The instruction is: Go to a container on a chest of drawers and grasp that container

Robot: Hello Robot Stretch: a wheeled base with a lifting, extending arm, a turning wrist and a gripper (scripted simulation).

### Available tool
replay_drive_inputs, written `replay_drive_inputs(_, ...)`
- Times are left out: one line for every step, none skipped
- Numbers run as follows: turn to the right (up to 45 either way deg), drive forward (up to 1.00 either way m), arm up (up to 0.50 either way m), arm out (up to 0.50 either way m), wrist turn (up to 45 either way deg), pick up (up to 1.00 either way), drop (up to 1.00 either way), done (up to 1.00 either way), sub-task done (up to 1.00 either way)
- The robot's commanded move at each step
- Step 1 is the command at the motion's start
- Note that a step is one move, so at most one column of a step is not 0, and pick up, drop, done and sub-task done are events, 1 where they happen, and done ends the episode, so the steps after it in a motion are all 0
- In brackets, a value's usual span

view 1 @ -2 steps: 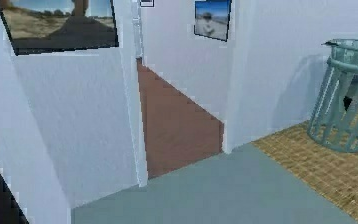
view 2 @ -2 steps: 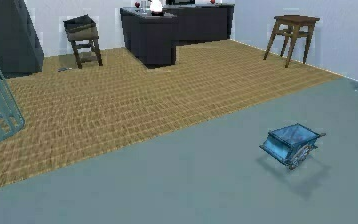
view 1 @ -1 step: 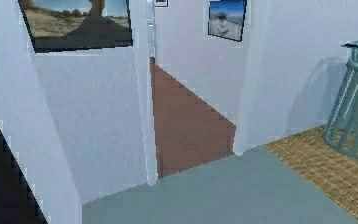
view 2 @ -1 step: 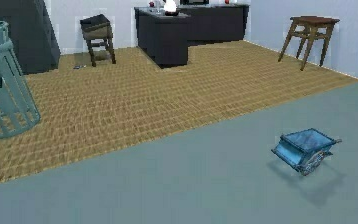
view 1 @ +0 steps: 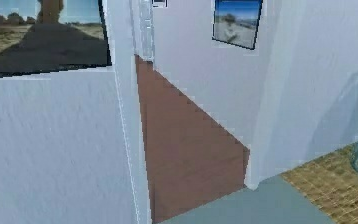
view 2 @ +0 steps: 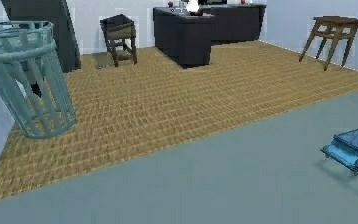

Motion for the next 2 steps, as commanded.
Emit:
replay_drive_inputs(12.0,0.0,0.0,0.0,0.0,0.0,0.0,0.0,0.0)
replay_drive_inputs(0.0,1.0,0.0,0.0,0.0,0.0,0.0,0.0,0.0)
